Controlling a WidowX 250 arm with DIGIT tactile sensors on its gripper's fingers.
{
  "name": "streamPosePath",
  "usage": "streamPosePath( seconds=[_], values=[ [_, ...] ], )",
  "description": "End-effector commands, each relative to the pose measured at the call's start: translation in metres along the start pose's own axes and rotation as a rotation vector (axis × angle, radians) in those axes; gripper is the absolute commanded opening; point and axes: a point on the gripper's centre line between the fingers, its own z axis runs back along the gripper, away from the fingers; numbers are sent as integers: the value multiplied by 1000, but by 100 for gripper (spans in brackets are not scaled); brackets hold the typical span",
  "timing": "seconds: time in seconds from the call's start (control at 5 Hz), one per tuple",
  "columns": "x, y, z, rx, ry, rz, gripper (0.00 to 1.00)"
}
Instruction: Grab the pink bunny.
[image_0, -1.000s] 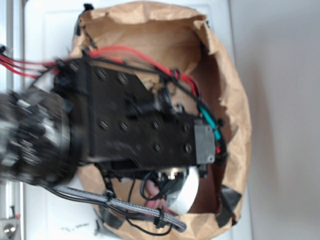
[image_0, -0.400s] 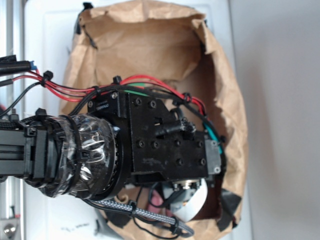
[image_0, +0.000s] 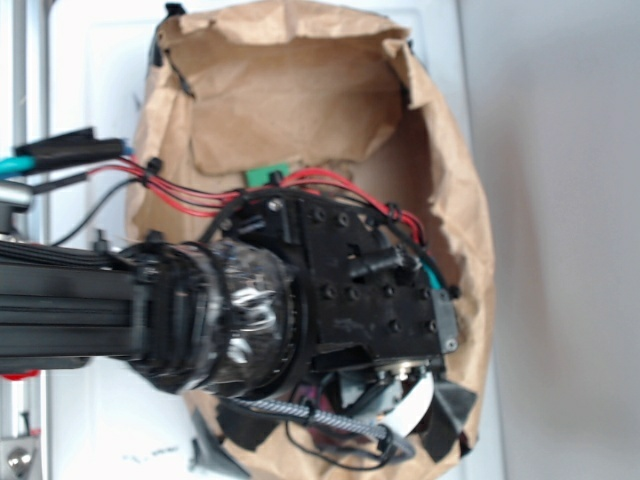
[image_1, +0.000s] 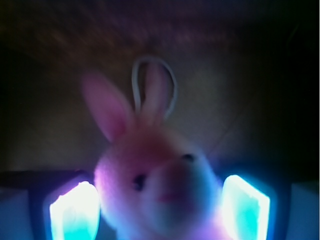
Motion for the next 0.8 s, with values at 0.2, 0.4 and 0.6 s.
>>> streamPosePath(
  seconds=[0.2,0.4,0.6],
  values=[
    [-7,-5,41,46,-27,47,0],
    [-23,12,72,97,-94,201,0],
    [-44,18,114,183,-202,451,0]
  ],
)
